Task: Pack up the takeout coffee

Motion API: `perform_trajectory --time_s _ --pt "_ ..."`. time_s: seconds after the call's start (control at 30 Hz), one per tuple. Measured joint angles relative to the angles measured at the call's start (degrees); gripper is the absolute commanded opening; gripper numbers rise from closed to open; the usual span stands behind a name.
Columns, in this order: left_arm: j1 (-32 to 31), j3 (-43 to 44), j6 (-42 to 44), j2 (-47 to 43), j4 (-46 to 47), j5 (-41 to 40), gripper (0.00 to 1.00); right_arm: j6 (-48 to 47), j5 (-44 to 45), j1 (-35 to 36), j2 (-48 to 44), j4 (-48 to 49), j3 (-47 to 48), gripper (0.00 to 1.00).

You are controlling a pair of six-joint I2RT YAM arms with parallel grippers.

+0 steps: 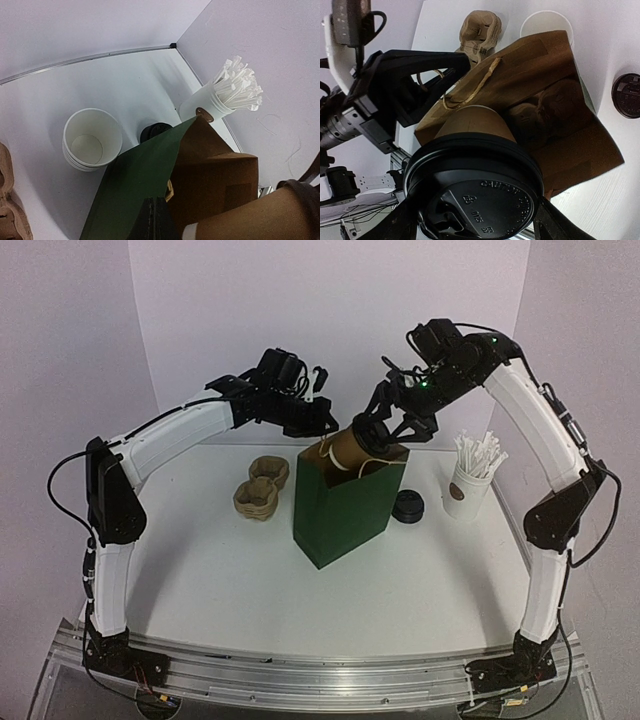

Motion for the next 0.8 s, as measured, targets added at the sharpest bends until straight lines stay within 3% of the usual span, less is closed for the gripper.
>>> perform_trajectory --time_s 0.8 --pt "0.0 -3.0 -1.5 -1.3 2.1 6.9 0.00 -1.9 2.8 3.1 4.2 0.4 -1.5 0.75"
